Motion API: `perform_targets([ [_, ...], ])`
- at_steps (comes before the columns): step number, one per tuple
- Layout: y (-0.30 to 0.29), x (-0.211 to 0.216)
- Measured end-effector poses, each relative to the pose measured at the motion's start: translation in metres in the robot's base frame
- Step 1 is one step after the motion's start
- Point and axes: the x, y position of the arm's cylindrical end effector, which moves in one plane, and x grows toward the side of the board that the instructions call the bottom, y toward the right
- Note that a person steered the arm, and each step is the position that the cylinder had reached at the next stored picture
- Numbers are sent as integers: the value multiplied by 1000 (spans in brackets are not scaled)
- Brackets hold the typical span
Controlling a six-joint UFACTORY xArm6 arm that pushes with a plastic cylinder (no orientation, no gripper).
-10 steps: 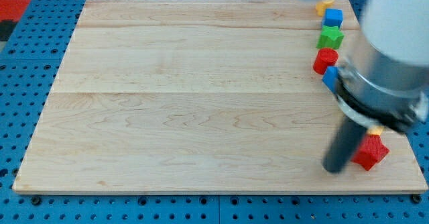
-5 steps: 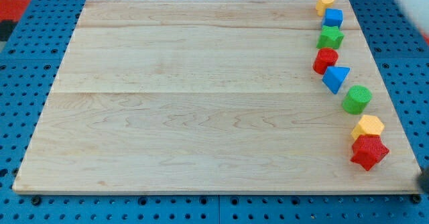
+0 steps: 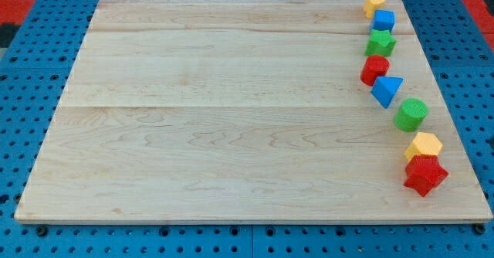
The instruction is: Slightly push the green circle towards left
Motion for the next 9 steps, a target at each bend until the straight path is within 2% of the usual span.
perform_targets([
  [2, -2, -21],
  [4, -59, -51],
  [9, -92, -48],
])
